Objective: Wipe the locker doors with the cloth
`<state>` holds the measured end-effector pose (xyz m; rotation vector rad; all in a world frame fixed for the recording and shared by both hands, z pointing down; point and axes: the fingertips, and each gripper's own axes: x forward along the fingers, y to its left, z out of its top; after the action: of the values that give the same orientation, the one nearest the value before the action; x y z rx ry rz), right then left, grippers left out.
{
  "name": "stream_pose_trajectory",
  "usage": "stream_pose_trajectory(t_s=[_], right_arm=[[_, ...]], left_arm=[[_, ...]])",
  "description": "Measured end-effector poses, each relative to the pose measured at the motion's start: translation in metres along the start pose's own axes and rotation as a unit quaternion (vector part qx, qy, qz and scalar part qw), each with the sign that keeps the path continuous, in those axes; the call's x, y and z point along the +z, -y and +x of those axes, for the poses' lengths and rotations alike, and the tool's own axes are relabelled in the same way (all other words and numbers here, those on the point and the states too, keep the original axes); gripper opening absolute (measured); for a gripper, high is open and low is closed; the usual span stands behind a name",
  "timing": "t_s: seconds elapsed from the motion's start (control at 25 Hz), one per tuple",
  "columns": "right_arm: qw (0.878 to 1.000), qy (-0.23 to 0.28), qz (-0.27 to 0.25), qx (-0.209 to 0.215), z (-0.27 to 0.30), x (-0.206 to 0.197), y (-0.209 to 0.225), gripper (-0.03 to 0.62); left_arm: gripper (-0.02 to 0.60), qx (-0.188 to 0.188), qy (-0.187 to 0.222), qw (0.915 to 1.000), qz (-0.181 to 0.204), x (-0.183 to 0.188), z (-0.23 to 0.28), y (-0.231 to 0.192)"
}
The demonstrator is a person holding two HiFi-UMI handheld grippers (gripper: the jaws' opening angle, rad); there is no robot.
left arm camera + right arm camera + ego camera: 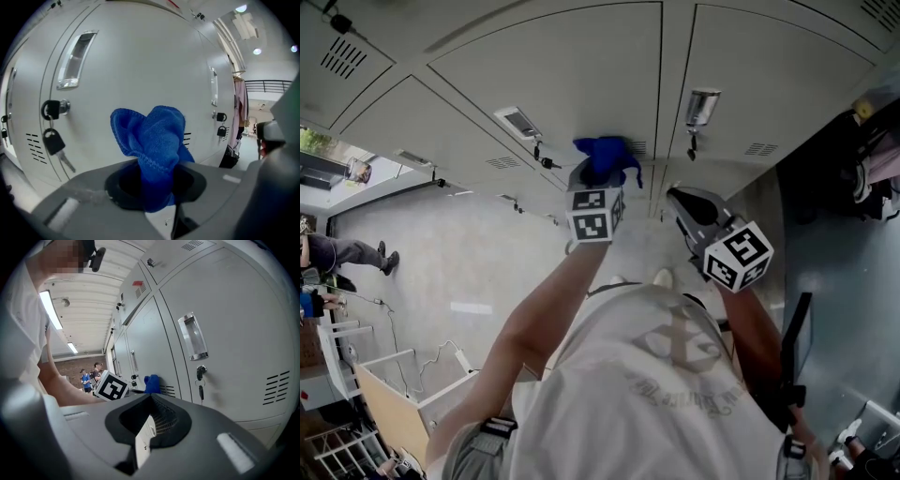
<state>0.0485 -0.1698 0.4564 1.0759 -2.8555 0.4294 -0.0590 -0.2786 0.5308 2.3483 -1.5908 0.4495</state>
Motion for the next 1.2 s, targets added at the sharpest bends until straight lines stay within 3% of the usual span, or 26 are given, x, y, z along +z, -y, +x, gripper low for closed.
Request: stream_pose_trajectory(t_s=[0.36, 0.6, 0.88, 1.2], right_arm=[[1.0, 0.004, 0.006, -0.016, -0.022, -0.002, 0.02, 0.006], [1.0, 0.004, 0.011, -0.016, -0.03, -0.003, 0.029, 0.006], [1.0, 0.006, 0.01, -0.004, -0.031, -0.001, 0.031, 0.006], [1.0, -0.001, 0.008, 0.013, -0.033, -0.005, 0.031, 0.006]], left_arm=[[0.124, -0.056, -0.029, 0.997, 0.046, -0.018, 0.03, 0.059], [0.124, -0.083, -0.062, 0.9935, 0.048, -0.037, 0.045, 0.08], [0.123, -0.023, -0.079, 0.9966, 0.002, -0.049, 0.034, 0.03], [0.123, 0.059, -0.078, 0.9949, -0.022, -0.057, 0.011, -0.049]])
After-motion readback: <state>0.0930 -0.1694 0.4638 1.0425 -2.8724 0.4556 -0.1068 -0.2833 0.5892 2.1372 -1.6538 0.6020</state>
